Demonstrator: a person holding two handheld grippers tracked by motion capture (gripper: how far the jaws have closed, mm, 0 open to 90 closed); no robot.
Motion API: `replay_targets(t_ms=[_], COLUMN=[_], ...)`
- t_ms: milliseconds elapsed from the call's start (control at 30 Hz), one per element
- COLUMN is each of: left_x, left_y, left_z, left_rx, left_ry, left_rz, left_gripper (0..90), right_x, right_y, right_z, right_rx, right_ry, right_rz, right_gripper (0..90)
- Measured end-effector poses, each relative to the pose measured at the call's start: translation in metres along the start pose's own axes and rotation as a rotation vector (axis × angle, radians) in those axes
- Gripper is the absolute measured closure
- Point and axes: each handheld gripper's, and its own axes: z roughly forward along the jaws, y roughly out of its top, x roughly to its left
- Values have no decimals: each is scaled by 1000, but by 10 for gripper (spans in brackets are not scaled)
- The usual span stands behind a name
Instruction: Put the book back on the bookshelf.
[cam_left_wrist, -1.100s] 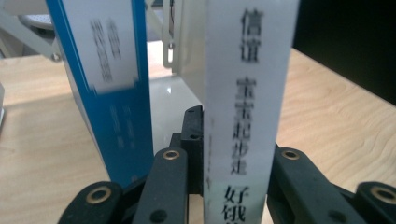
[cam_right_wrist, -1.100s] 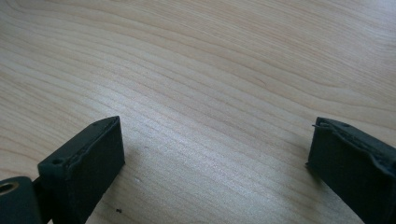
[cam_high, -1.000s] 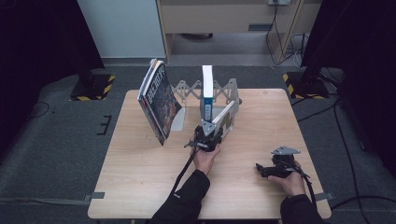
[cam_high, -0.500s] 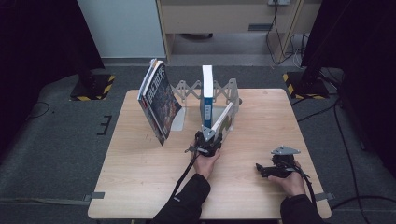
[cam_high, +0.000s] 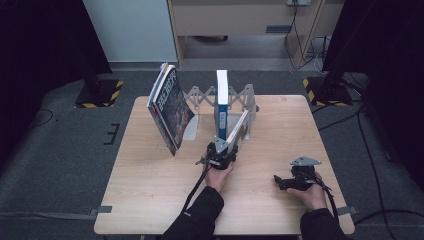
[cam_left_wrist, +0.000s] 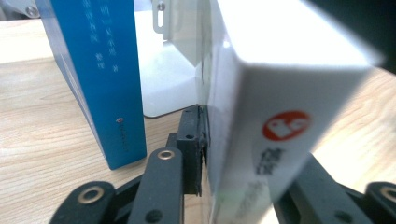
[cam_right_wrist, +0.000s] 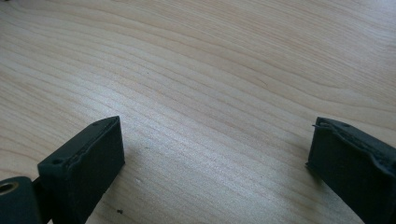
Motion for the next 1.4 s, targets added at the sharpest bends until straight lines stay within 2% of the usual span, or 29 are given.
replay_targets(t_ms=[167, 333, 567, 667, 800, 967, 1133, 1267, 1400], left_x=[-2, -2, -2, -3, -3, -2, -6, -5, -4], left_y=[3, 3, 4, 5, 8, 13, 16, 14, 9], left_z=[-19, -24, -19, -15, -9, -1, 7, 8, -1], left_rx=[-23, -10, -25, -29, -26, -34, -39, -31, -26], left_ry=[-20, -13, 5, 9, 1, -2, -6, -44, -80], left_rz=[8, 3, -19, -11, -6, -24, 7, 19, 38], left_gripper=[682, 703, 719, 713, 700, 696, 672, 647, 636], right_x=[0, 0, 0, 0, 0, 1, 1, 1, 1], right_y=[0, 0, 0, 0, 0, 0, 0, 0, 0], right_z=[0, 0, 0, 0, 0, 0, 0, 0, 0], right_rx=[0, 0, 0, 0, 0, 0, 0, -2, -2], right_ry=[0, -1, -1, 0, 0, 0, 2, 1, 1], right_rz=[0, 0, 0, 0, 0, 3, 0, -4, -4], right_gripper=[36, 36, 36, 36, 36, 36, 36, 36, 36])
